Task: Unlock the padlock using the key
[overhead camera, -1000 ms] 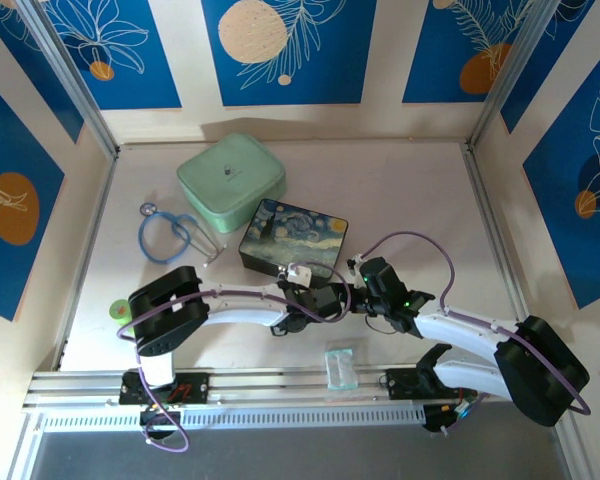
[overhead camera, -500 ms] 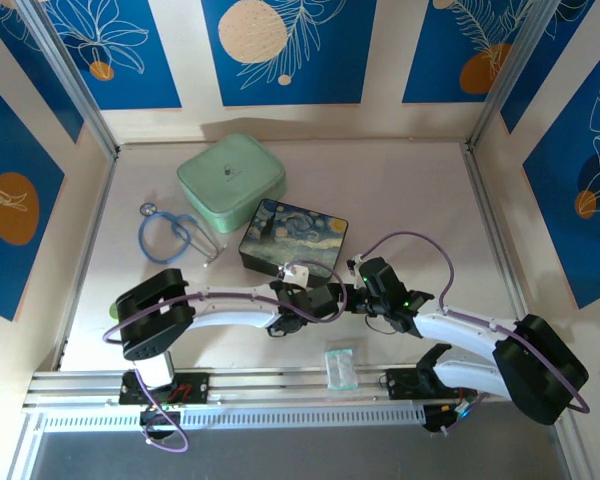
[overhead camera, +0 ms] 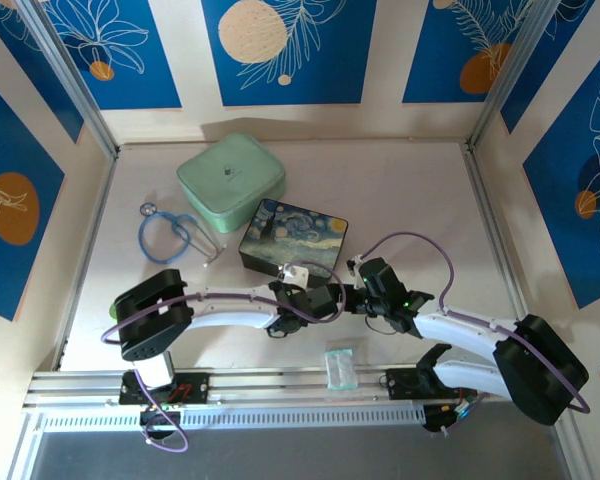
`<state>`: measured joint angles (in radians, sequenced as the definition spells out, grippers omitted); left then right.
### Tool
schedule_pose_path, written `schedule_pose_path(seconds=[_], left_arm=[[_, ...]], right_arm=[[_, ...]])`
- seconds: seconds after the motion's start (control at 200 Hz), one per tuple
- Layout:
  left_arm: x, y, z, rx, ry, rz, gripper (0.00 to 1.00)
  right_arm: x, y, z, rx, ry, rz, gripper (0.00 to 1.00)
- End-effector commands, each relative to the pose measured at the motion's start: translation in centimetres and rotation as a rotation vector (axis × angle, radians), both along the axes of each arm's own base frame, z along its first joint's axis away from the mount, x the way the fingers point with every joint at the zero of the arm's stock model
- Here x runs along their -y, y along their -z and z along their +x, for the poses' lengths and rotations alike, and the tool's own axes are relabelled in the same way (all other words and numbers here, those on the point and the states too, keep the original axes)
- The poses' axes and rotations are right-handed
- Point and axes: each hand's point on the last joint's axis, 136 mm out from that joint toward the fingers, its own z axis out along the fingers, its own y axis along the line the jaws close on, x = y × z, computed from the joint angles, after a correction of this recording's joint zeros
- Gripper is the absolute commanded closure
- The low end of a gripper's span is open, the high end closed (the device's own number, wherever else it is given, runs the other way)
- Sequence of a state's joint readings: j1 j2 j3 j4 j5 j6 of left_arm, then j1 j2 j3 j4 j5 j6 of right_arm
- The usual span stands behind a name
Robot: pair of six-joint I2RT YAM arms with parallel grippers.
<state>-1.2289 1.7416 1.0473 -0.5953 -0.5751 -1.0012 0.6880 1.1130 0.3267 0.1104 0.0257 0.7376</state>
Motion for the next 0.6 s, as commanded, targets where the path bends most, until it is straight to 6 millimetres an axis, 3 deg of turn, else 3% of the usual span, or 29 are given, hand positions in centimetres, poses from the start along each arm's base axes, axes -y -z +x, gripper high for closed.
schedule_pose_path(seconds=[0.0, 0.275, 0.45, 0.595], left_arm=[[-1.0, -2.1, 0.0, 0.04, -0.004, -0.005, 0.62], [-1.6, -6.8, 1.5, 0.095, 0.009, -0.199, 0.01], [-1.6, -8.1, 2.7, 0.081, 0.016, -0.486, 0.01], [-3.4, -7.8, 3.6, 0.071, -0.038, -0.55, 0.01]], right_arm=[[0.2, 0.1, -0.6, -0.006, 0.0, -0.003, 0.01], [-0.3, -1.2, -1.9, 0.05, -0.045, -0.019, 0.01], [-2.5, -2.4, -3.1, 0.079, -0.136, -0.03, 0.01], [-5.2, -2.7, -2.9, 0.087, -0.201, -0.074, 0.01]])
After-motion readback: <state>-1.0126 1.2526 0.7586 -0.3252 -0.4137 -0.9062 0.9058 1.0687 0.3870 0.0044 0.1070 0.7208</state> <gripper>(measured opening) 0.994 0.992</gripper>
